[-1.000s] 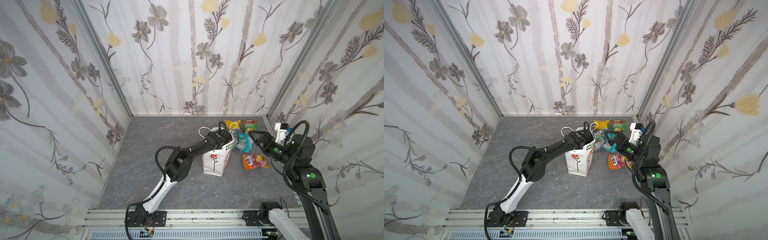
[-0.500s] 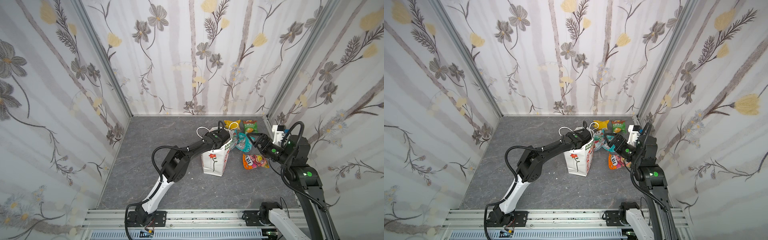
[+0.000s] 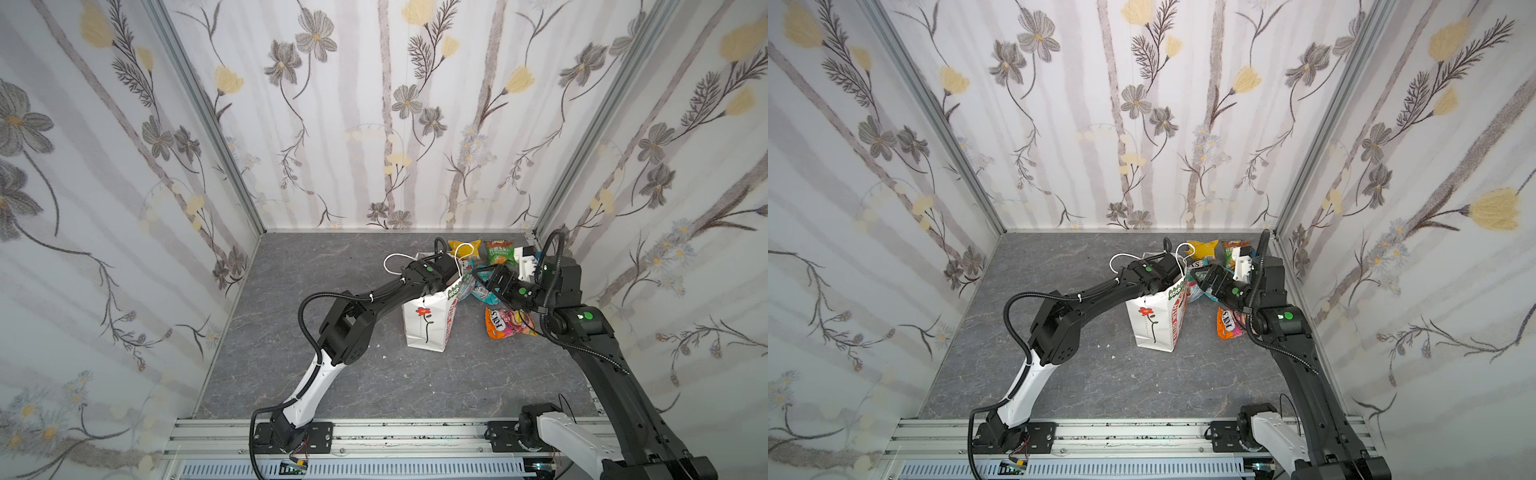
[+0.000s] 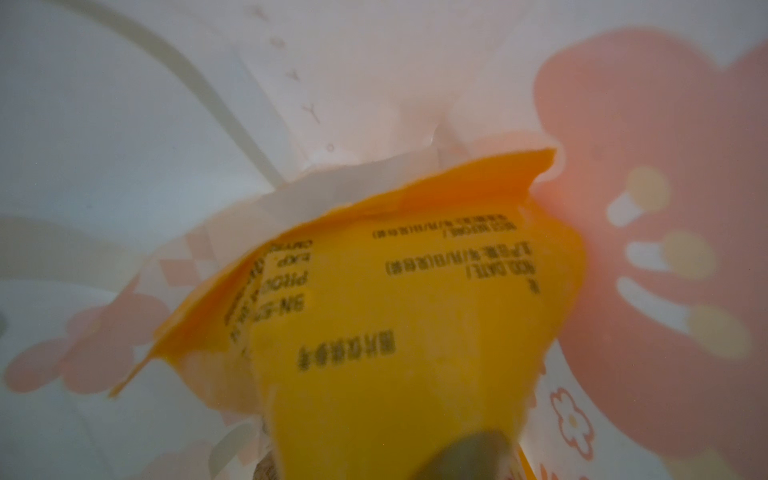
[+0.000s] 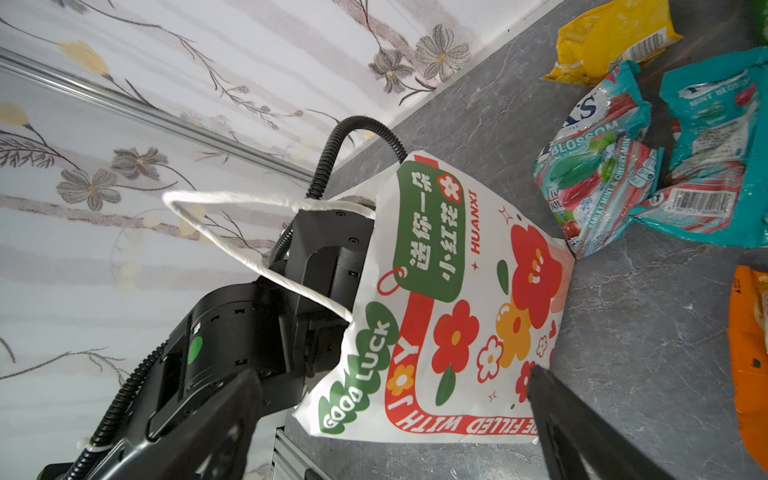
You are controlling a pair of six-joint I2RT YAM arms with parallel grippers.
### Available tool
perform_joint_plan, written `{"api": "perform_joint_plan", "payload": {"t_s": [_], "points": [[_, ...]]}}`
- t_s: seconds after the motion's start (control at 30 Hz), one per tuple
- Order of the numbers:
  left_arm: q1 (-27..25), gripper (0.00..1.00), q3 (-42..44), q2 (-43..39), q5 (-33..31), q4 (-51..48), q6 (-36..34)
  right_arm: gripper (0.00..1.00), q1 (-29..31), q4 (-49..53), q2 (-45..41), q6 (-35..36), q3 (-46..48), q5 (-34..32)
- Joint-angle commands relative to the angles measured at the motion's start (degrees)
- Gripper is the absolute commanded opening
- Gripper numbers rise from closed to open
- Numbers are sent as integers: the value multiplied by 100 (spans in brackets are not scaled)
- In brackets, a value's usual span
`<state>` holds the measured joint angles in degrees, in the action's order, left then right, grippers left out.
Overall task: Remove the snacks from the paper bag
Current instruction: 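Lift the mango packet out with the left gripper while the right gripper holds the bag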
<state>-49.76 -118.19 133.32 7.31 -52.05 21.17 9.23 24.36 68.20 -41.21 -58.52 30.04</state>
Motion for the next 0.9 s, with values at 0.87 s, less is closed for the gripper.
{"api": "perform_joint_plan", "payload": {"t_s": [0.87], "points": [[10, 0, -968, -728, -290, -1277, -670, 99, 305, 461, 1204, 965, -382, -989]]}}
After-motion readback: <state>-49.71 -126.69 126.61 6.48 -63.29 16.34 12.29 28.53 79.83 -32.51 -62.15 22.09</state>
